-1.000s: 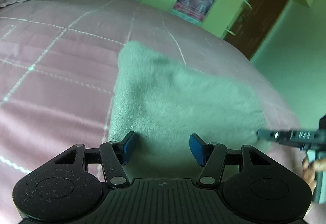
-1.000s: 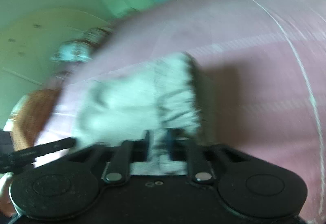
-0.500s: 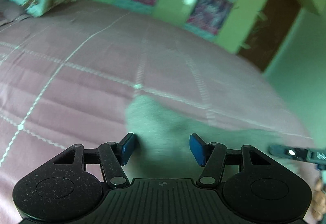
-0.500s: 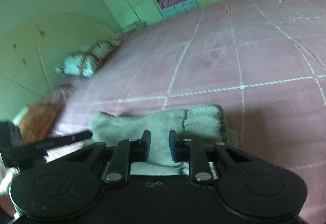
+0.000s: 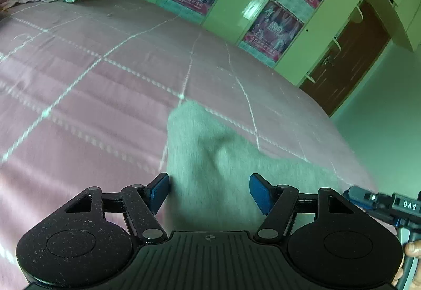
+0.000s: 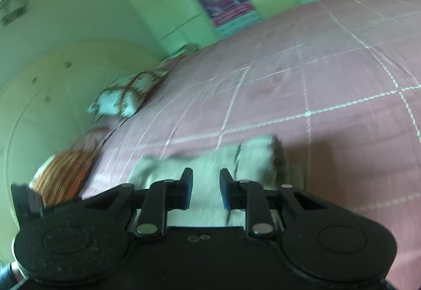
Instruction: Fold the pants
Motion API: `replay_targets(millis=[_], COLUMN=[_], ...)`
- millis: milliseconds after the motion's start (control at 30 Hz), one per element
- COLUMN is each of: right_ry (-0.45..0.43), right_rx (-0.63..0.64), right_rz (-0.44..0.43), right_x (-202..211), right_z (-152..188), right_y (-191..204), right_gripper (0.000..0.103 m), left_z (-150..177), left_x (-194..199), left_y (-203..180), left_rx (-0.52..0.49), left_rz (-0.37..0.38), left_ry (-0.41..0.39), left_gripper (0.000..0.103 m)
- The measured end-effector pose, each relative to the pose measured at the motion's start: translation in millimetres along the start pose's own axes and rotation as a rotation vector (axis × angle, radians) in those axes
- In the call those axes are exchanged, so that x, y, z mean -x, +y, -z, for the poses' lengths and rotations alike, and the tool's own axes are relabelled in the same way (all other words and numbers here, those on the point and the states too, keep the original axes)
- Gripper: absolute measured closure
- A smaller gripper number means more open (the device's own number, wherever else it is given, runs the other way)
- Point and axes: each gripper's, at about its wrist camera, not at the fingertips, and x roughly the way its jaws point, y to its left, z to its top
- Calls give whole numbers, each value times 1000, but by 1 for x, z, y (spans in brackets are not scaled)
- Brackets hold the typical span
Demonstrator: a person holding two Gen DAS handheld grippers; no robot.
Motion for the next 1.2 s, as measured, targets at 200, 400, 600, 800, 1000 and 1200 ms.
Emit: replay_targets(millis=[200, 400, 600, 800, 1000, 1200], right_ry=[39, -1, 33, 15, 113, 27], right_rx=[-62, 68, -4, 28, -23, -23], right_rz=[83, 38, 107, 85, 204, 98], right_x=[1, 45, 35, 55, 36, 55], right_z=[14, 25, 43, 49, 69, 63], right_y=[-16, 13, 5, 16, -4, 3], right_gripper=[98, 85, 90, 83, 89, 82], left_z=[19, 49, 59, 90, 86, 82], left_x=[2, 76, 83, 100, 92, 95], left_y=[17, 21, 13, 6, 10, 18], left_rx=[6, -45, -98, -170, -191, -217], left_rz=[-58, -84, -158, -127, -188, -141], left_ry=[43, -20, 17, 55, 94, 109], left_gripper=[34, 34, 30, 30, 30, 30])
